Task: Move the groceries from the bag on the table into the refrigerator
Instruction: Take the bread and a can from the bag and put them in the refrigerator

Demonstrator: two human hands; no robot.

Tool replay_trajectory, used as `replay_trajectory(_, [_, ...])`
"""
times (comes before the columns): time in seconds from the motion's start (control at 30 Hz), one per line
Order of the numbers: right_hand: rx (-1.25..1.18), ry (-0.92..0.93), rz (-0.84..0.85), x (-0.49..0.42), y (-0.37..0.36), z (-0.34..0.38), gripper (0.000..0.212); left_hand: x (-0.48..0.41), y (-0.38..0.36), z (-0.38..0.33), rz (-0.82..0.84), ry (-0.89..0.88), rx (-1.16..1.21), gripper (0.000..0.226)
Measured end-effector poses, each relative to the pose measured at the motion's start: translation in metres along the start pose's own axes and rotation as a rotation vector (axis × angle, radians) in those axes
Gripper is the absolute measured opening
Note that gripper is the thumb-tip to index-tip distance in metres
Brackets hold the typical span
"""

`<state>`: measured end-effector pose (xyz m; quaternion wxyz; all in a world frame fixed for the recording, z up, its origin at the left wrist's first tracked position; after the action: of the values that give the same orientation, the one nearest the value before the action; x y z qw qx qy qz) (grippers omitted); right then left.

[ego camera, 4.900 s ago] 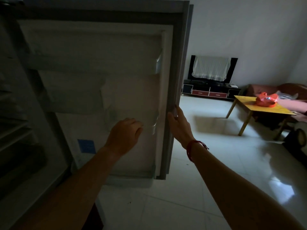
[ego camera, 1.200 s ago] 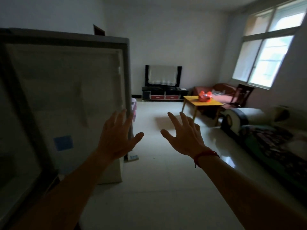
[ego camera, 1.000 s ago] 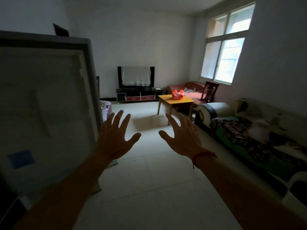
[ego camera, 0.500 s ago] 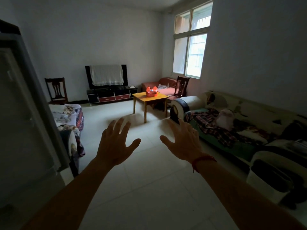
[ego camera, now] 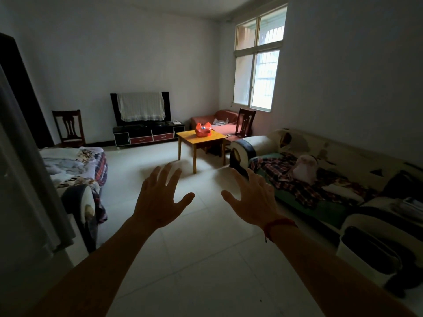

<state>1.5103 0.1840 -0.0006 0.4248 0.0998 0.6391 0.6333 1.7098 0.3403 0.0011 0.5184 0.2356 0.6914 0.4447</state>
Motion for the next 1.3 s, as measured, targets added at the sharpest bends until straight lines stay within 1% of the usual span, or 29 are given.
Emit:
replay_trajectory(0.2, [-0.018, -0.020, 0.029, -0.057, -0.030, -0.015, 0.074, -0.051, -0.049, 0.011, 0.018, 0.037, 0.004, 0.092])
replay_trajectory(0.37, [-0.027, -0.023, 0.049, -0.128, -0.075, -0.026, 0.073, -0.111, -0.103, 0.046, 0.017, 0.038, 0.013, 0.092])
replay_trajectory(0.57, [-0.015, -0.068, 0.078, -0.240, -0.124, -0.039, 0.073, -0.220, -0.160, 0.087, -0.015, 0.017, 0.071, 0.091])
replay_trajectory(0.8, [0.005, -0.110, 0.088, -0.349, -0.167, -0.074, 0.072, -0.339, -0.228, 0.104, 0.000, -0.021, 0.110, 0.084])
replay_trajectory(0.97, [0.007, -0.119, 0.099, -0.431, -0.208, -0.101, 0.073, -0.417, -0.285, 0.120, 0.032, -0.031, 0.098, 0.086])
replay_trajectory(1.17, [-0.006, -0.095, 0.081, -0.549, -0.262, -0.154, 0.073, -0.523, -0.355, 0.128, 0.034, -0.019, 0.079, 0.085])
replay_trajectory(1.3, [-0.001, -0.100, 0.108, -0.635, -0.291, -0.194, 0.073, -0.603, -0.393, 0.136, 0.047, 0.021, 0.068, 0.087])
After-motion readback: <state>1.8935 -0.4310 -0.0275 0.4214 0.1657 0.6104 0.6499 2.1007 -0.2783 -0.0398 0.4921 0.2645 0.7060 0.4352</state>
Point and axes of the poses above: each hand's wrist, its own x-axis away from the middle knuckle, its own y-axis out of the back of the hand, z = x × y, the point moved 1 cm from there along -x, towards the middle knuckle, and after that the axes turned 2 degrees about x, right-handed, at the moved point
